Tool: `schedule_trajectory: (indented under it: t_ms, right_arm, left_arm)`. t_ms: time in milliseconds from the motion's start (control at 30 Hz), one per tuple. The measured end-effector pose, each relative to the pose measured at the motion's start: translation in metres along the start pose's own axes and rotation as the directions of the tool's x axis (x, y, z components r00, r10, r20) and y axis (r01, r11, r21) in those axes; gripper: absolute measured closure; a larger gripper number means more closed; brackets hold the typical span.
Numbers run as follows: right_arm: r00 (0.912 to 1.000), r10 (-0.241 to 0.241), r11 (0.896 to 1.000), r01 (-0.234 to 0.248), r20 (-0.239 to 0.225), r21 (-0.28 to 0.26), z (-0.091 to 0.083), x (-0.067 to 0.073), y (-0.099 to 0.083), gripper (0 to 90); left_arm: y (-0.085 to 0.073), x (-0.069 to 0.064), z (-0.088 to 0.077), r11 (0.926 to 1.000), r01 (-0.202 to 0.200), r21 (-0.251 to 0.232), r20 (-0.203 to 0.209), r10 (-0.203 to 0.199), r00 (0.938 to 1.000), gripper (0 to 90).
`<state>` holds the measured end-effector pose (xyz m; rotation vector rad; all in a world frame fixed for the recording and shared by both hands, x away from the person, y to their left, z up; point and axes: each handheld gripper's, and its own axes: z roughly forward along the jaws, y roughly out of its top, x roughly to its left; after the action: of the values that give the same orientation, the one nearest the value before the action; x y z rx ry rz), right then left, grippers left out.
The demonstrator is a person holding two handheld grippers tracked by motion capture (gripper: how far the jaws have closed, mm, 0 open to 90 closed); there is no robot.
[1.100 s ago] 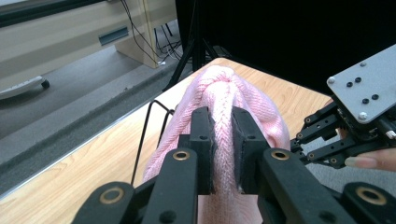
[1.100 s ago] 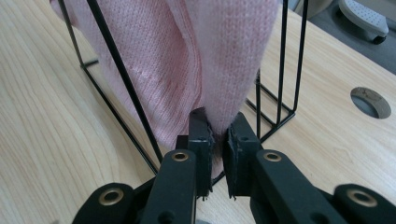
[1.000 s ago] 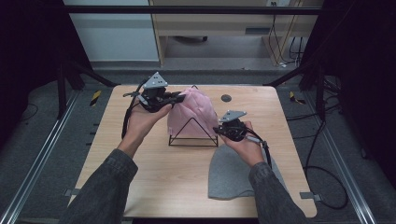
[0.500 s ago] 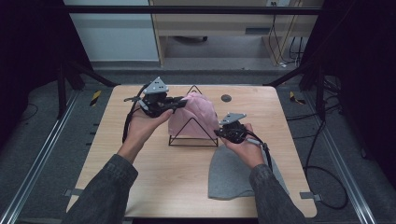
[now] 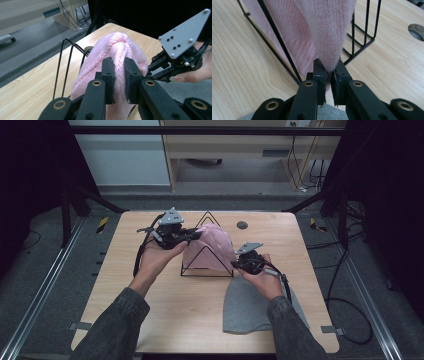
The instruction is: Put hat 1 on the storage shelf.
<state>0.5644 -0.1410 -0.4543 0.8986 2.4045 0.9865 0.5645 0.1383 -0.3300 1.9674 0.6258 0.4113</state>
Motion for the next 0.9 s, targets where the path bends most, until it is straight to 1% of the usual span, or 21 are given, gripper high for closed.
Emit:
schedule_trajectory:
  t_ms: [100,167,233,367,533,600,633,667,700,833,900]
  right_arm:
    - [1.0,0.005,1.0,-0.005,0.0,0.012,0.003,0.0,-0.001,83.2]
    - [1.0,0.006,1.0,-0.007,0.002,0.016,0.004,-0.001,-0.001,83.2]
    - [0.9999,0.011,1.0,-0.011,0.0,0.016,0.004,-0.001,-0.001,83.2]
    - [0.9999,0.012,0.999,-0.012,0.003,0.033,0.006,-0.001,-0.001,83.2]
    - [0.9999,0.014,0.999,-0.014,0.003,0.033,0.004,-0.001,-0.002,82.6]
    - [0.9999,0.01,1.0,-0.01,0.004,0.028,0.003,-0.001,-0.002,81.5]
    - [0.9999,0.015,1.0,-0.015,0.003,0.027,0.003,0.0,-0.002,80.0]
    - [0.9999,0.01,1.0,-0.01,0.003,0.024,0.002,0.001,-0.002,77.9]
    - [0.9999,0.009,1.0,-0.009,0.009,0.024,0.001,0.001,-0.002,74.8]
    - [0.9992,0.03,0.999,-0.03,0.025,0.019,-0.004,0.004,-0.002,61.8]
    - [0.9985,0.041,0.999,-0.042,0.036,0.026,-0.007,0.005,-0.001,53.9]
  left_arm:
    - [-0.002,-0.001,0.002,1.0,0.004,-0.001,0.001,-0.004,1.0,79.9]
    - [-0.002,-0.001,0.002,1.0,-0.002,0.004,-0.001,0.002,1.0,79.9]
    - [-0.003,-0.001,0.001,1.0,0.0,0.006,-0.001,0.0,1.0,79.8]
    - [-0.007,-0.001,0.003,0.9999,0.008,0.007,0.001,-0.008,1.0,79.2]
    - [-0.01,-0.001,0.002,0.9997,0.026,-0.004,0.011,-0.025,0.9996,77.9]
    - [-0.011,-0.001,0.002,0.9998,0.022,-0.001,0.009,-0.022,0.9997,77.5]
    - [-0.011,-0.001,0.002,0.9997,0.023,0.0,0.008,-0.023,0.9997,77.0]
    - [-0.011,-0.001,0.002,0.9996,0.028,0.004,0.006,-0.028,0.9996,76.2]
    - [-0.012,-0.001,0.002,0.9995,0.032,0.002,0.005,-0.032,0.9995,74.9]
    - [-0.012,-0.003,0.001,0.9994,0.033,-0.008,0.0,-0.033,0.9994,71.6]
    - [-0.012,-0.003,0.0,0.9994,0.035,-0.007,-0.011,-0.035,0.9993,67.2]
